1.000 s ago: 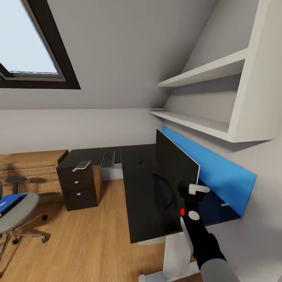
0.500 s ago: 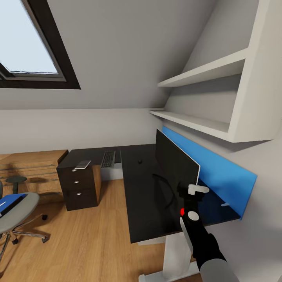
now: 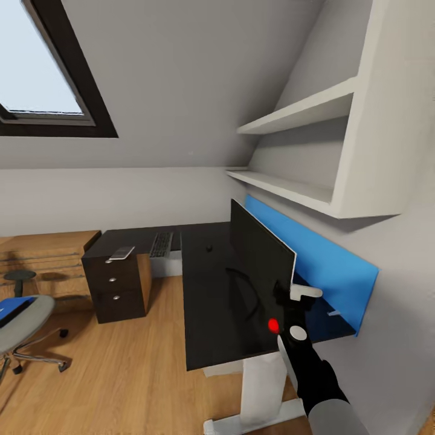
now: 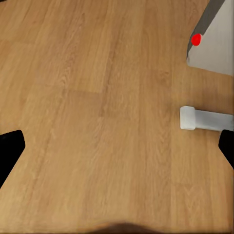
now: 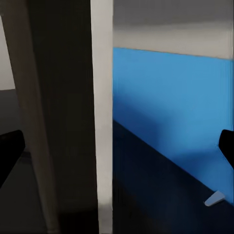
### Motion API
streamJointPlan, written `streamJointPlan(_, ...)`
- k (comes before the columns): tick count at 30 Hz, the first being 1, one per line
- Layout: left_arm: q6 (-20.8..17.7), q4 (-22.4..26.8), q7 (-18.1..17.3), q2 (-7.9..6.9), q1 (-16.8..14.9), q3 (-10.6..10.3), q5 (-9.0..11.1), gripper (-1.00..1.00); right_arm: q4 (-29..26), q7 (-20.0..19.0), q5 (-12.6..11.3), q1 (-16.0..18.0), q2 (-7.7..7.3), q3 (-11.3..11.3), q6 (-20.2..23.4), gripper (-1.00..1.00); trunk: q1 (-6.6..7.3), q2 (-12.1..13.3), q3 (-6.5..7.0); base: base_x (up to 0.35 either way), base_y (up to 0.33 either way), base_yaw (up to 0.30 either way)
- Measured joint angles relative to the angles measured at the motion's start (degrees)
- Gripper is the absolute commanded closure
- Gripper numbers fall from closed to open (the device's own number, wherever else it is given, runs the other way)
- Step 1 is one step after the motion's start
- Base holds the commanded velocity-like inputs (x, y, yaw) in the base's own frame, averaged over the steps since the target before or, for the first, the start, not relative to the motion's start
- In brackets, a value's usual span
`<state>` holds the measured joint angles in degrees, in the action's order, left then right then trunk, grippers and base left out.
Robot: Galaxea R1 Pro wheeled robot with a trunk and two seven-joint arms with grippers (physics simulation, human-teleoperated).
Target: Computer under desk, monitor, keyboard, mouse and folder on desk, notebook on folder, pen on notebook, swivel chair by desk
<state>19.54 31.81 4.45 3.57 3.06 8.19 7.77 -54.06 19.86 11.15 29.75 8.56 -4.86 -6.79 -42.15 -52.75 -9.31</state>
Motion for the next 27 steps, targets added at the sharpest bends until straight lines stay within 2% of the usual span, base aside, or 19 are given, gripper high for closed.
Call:
streamJointPlan(8, 0.0, 0.0, 0.0, -0.03, 0.0, 0.0, 0.0, -1.0, 1.2, -0.1, 0.0, 0.0, 0.0, 0.2, 0.0, -1.0, 0.0, 0.0, 0.0, -0.145, -0.014, 0.0)
streamJointPlan(14, 0.0, 0.0, 0.0, -0.08, 0.0, 0.0, 0.0, -1.0, 2.0, -0.1, 0.0, 0.0, 0.02, 2.9, 0.0, -1.0, 0.01, 0.0, 0.0, -0.042, -0.001, 0.0)
streamJointPlan(20, 0.0, 0.1, 0.0, -0.03, 0.0, 0.0, 0.0, -1.0, 2.2, -0.2, -0.1, 0.0, 0.01, 3.7, -0.1, -1.0, 0.01, 0.0, 0.0, -0.021, 0.0, 0.0)
streamJointPlan(27, 0.0, 0.1, 0.0, -0.07, 0.0, 0.0, 0.0, -1.0, 3.5, -0.3, -0.1, 0.0, 0.02, 4.3, -0.1, -1.0, -0.01, 0.0, 0.0, -0.236, 0.0, 0.0)
